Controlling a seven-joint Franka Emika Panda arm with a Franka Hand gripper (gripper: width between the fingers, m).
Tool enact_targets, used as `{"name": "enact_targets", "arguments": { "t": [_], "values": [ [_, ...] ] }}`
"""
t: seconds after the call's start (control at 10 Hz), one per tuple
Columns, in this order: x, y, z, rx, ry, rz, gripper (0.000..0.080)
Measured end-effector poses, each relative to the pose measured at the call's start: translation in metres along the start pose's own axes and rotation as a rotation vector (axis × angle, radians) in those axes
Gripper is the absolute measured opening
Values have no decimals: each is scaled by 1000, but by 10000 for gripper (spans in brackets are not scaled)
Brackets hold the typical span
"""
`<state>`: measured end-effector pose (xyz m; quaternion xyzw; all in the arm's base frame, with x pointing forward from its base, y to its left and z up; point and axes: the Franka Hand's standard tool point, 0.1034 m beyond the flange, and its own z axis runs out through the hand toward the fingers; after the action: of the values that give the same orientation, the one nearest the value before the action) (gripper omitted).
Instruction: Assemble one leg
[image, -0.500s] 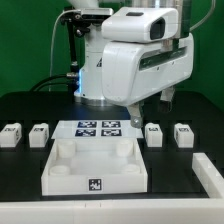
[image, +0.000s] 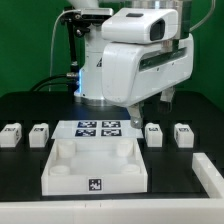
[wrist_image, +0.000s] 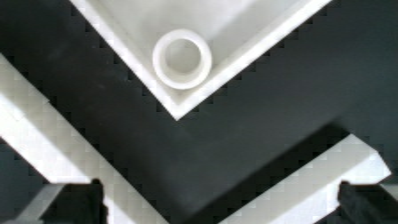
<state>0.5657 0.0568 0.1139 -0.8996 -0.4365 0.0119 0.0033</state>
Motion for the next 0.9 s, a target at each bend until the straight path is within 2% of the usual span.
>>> {"name": "enact_targets", "arguments": {
  "t": [0.6,0.7,0.8,0.9],
  "values": [
    [0,0,1,1,-1,-43,650],
    [-8,-9,6,-6,7,-49,650],
    [-24,-21,14,-16,13,-184,650],
    [-49,-33,23,-15,11,-332,650]
  ]
}}
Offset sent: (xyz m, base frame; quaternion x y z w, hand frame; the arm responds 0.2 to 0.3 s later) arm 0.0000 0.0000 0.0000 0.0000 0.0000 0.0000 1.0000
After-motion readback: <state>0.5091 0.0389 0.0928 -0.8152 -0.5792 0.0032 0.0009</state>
